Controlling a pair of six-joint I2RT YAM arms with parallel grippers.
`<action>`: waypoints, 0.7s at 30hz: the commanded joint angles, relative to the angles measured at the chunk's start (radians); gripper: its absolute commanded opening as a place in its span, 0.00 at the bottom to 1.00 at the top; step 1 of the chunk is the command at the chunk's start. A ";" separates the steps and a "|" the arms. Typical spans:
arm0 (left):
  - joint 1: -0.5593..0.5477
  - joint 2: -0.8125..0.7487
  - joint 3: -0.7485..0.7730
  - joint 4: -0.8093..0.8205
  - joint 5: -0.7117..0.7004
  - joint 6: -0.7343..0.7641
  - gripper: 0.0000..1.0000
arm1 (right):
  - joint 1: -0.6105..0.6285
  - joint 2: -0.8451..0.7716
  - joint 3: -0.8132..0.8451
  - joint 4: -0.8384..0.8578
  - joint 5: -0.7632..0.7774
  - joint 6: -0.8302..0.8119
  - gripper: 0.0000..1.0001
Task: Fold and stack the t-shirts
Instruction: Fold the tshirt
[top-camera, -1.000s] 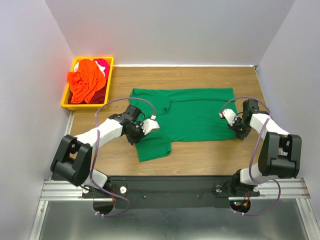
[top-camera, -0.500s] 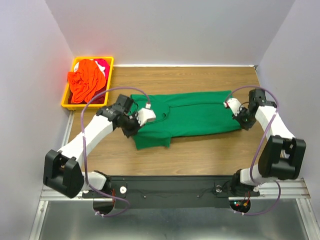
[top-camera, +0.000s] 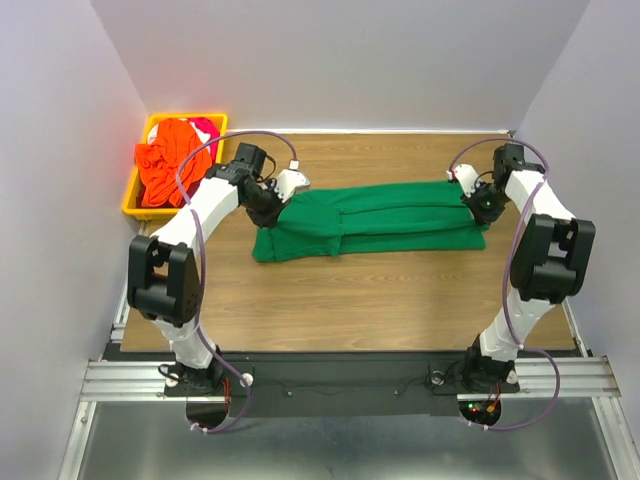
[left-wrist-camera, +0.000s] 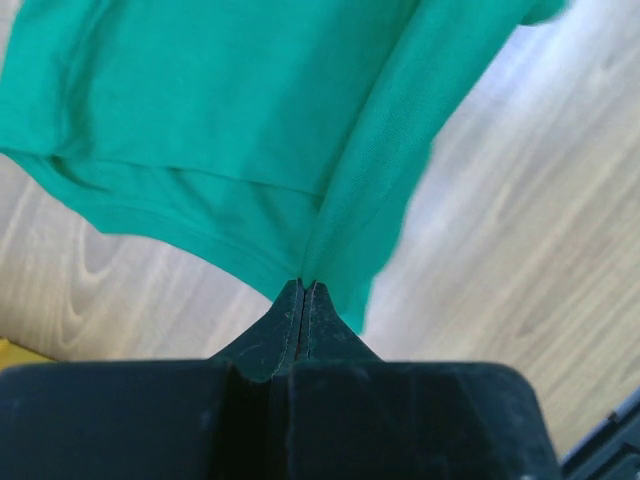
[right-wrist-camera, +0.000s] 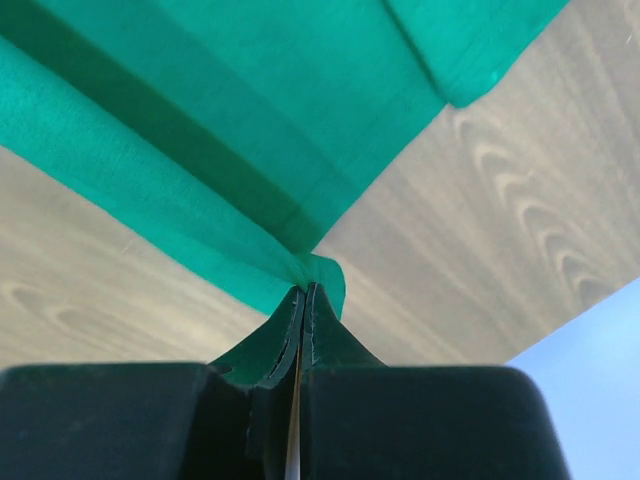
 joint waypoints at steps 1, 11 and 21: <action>0.028 0.052 0.095 -0.007 0.018 0.029 0.00 | -0.010 0.060 0.096 -0.001 -0.012 0.012 0.01; 0.059 0.177 0.088 0.064 -0.017 0.026 0.01 | -0.007 0.189 0.201 0.000 -0.043 0.054 0.30; 0.163 0.053 0.017 0.090 0.049 -0.054 0.49 | -0.104 0.129 0.219 -0.038 -0.130 0.206 0.61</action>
